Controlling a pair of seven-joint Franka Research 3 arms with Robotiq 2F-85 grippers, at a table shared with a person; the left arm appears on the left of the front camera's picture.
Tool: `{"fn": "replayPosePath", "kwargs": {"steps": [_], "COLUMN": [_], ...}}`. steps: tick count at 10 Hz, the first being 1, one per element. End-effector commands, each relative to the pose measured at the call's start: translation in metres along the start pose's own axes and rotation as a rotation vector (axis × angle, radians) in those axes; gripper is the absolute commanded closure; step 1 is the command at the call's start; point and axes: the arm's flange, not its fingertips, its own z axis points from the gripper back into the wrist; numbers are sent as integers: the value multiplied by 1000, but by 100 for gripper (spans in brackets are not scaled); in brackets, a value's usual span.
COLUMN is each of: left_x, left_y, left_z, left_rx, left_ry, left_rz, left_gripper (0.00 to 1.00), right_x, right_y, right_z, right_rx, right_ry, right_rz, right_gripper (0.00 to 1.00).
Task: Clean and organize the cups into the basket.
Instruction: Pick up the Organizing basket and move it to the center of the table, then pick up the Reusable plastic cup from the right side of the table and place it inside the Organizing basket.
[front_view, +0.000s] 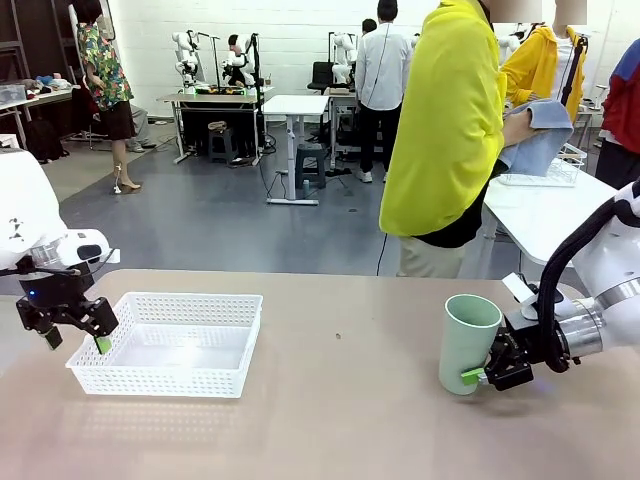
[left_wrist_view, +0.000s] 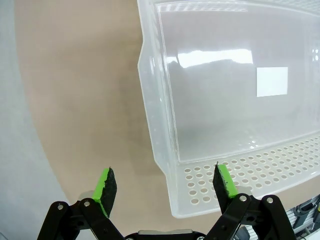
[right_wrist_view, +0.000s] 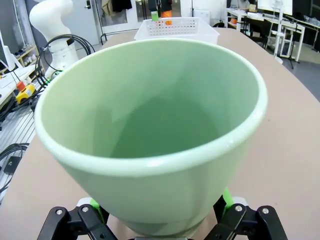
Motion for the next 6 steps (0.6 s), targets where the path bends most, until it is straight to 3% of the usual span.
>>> {"fn": "replayPosePath", "kwargs": {"steps": [1, 3, 4, 5, 6], "left_x": [13, 19, 22, 24, 24], "left_y": [-3, -5, -3, -3, -2], "left_z": [-9, -22, -27, -28, -28], "left_rx": [-11, -13, -21, -20, -23], "left_ry": [-17, -10, -9, -5, -4], "left_rz": [16, 35, 33, 40, 38], "left_gripper": [0, 0, 11, 56, 68], "right_x": [-1, -1, -2, -2, -2], "right_y": [-7, -7, -6, -6, -6], "right_z": [-7, -7, -6, -6, -5], "right_rx": [-4, 12, 26, 34, 37], "right_ry": [-18, -30, -32, -34, -36], "right_rz": [11, 28, 46, 51, 52], "right_gripper": [0, 0, 3, 59, 62]}}
